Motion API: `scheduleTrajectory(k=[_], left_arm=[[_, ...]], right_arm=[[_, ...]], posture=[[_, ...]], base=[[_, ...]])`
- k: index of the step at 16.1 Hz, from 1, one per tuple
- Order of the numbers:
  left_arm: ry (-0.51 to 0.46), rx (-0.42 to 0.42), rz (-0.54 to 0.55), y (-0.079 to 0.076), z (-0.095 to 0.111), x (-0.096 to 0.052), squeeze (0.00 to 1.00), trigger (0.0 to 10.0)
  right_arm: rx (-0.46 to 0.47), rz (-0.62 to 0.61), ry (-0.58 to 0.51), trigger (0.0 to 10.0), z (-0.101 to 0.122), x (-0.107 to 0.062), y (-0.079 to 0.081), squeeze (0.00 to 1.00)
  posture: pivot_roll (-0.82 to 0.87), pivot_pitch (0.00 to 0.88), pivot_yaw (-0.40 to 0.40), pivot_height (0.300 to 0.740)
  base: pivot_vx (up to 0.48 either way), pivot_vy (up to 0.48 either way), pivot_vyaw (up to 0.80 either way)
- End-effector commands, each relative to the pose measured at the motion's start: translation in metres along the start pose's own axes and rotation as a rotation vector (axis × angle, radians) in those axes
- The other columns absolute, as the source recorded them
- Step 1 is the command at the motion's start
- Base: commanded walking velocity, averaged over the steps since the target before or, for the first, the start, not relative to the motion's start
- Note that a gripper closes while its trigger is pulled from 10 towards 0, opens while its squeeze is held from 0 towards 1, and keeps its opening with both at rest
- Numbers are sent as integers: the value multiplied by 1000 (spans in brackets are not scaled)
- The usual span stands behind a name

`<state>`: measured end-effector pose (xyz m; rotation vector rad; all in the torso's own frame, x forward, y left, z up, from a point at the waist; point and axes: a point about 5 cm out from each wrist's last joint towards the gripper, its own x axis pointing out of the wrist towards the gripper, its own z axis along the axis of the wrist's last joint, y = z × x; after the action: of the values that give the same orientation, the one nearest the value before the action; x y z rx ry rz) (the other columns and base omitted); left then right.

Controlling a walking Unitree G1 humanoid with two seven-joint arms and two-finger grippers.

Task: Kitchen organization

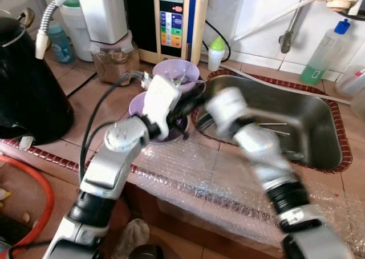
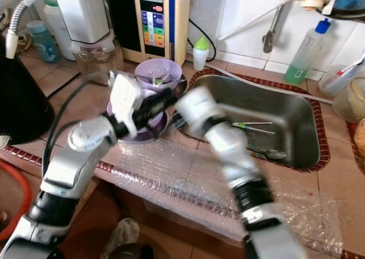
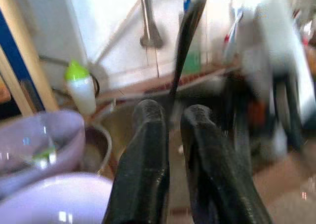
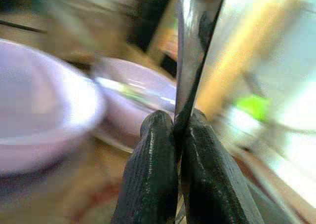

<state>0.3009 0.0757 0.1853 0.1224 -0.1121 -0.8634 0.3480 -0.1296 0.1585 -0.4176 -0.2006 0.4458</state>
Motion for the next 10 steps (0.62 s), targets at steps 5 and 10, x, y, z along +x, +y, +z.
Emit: scheduleTrajectory(k=[5,10], left_arm=[[-47,18,31,3,10,-1,1000,10000],[-79,-30,356,35,8,-26,1000,10000]], right_arm=[[5,-114,90,0,-14,0,-16,0],[231,-310,387,0,-70,-25,-29,0]], posture=[[63,0,19,740],[67,0,20,740]], base=[[0,0,0],[0,0,0]])
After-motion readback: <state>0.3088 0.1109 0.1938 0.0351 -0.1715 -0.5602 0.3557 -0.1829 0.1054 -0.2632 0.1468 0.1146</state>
